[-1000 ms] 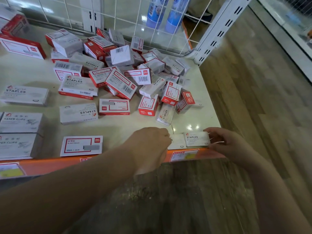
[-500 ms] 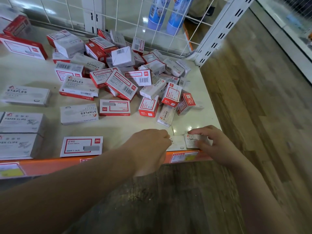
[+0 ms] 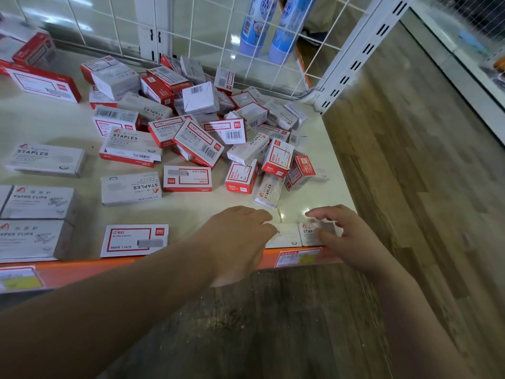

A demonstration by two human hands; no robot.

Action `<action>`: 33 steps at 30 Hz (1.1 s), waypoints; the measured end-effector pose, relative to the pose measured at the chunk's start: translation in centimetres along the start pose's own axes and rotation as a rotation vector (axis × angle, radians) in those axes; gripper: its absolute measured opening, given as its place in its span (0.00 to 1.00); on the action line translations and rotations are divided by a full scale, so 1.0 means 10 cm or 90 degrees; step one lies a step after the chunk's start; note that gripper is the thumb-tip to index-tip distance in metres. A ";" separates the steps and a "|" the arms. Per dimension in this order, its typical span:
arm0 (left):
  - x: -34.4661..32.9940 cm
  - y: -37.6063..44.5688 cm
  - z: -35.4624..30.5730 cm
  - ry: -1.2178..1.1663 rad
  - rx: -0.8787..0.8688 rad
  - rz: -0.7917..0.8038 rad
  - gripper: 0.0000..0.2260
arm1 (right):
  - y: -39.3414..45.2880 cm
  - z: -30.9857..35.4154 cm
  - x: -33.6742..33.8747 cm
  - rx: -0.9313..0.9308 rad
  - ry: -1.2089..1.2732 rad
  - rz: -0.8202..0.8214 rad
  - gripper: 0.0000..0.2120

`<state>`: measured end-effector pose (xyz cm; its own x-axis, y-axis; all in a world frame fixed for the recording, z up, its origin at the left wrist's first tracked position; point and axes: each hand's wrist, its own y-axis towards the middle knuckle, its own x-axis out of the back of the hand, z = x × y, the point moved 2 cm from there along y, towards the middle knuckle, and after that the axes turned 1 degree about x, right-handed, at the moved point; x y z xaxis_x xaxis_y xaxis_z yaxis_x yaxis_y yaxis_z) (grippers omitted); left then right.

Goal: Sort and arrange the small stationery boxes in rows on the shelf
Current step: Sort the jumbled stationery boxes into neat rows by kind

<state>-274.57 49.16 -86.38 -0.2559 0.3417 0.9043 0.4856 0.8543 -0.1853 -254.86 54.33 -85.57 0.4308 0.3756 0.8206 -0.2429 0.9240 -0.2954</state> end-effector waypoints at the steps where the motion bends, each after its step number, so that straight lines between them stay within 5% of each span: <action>1: 0.03 -0.02 0.02 -0.005 0.006 -0.003 0.23 | 0.00 0.01 0.00 -0.001 0.003 -0.015 0.09; 9: 0.24 -0.18 0.26 -0.074 0.087 -0.018 0.19 | 0.29 0.31 0.08 0.011 0.048 -0.221 0.23; 13: 0.26 -0.27 0.34 -0.138 0.130 -0.065 0.16 | 0.49 0.43 0.06 0.028 0.018 -0.171 0.29; 26: 0.27 -0.40 0.39 -0.233 0.196 -0.050 0.12 | 0.28 0.59 0.20 -0.020 0.036 -0.200 0.19; 33: 0.27 -0.54 0.46 -0.301 0.238 -0.059 0.12 | -0.03 0.94 0.30 0.016 0.016 -0.054 0.20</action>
<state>-281.72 47.30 -84.67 -0.6675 0.3232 0.6708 0.1391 0.9391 -0.3141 -261.66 54.51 -78.40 0.4727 0.2980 0.8293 -0.2263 0.9506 -0.2125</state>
